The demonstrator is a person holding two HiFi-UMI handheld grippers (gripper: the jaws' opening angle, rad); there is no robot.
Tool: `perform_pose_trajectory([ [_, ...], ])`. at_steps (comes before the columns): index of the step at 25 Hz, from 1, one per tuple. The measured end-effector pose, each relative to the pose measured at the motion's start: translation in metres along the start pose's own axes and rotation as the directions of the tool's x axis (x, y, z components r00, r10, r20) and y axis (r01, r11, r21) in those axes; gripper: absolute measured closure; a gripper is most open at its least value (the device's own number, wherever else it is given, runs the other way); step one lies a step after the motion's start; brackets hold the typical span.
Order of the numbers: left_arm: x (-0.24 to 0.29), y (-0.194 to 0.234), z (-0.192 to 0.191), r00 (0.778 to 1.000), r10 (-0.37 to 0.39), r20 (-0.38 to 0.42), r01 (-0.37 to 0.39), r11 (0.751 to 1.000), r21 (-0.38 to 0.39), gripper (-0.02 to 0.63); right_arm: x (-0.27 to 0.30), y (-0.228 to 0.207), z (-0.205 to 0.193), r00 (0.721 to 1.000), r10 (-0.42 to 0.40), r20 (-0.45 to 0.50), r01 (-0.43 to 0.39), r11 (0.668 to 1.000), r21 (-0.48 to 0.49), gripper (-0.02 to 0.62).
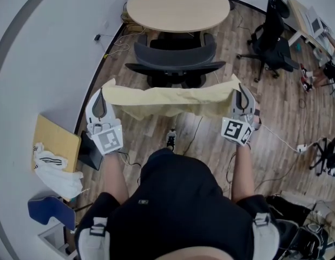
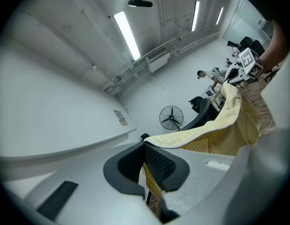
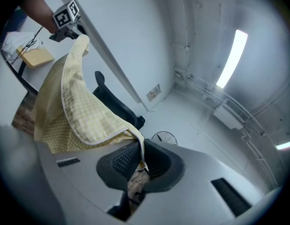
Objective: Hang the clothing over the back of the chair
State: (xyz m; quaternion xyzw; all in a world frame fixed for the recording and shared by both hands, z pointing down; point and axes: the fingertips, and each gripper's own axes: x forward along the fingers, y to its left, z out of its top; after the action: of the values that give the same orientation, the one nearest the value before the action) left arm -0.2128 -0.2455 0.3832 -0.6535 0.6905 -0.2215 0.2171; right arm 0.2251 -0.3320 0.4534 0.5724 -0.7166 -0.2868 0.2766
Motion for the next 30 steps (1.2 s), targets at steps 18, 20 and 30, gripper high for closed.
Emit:
perform_pose_trajectory([
  [18, 0.105, 0.044, 0.024, 0.995, 0.032, 0.09, -0.031, 1.0, -0.005, 0.607, 0.081, -0.056, 0.036, 0.992, -0.122, 0.029, 0.122, 0.992, 0.011, 0.586],
  [20, 0.114, 0.047, 0.026, 0.995, 0.029, 0.094, -0.028, 1.0, -0.005, 0.606, 0.089, -0.059, 0.04, 0.991, -0.128, 0.031, 0.128, 0.992, 0.007, 0.586],
  [30, 0.171, 0.057, 0.024, 0.996, -0.014, 0.088, 0.017, 0.999, -0.031, 0.607, 0.133, -0.064, 0.054, 0.991, -0.132, 0.002, 0.132, 0.991, 0.002, 0.586],
])
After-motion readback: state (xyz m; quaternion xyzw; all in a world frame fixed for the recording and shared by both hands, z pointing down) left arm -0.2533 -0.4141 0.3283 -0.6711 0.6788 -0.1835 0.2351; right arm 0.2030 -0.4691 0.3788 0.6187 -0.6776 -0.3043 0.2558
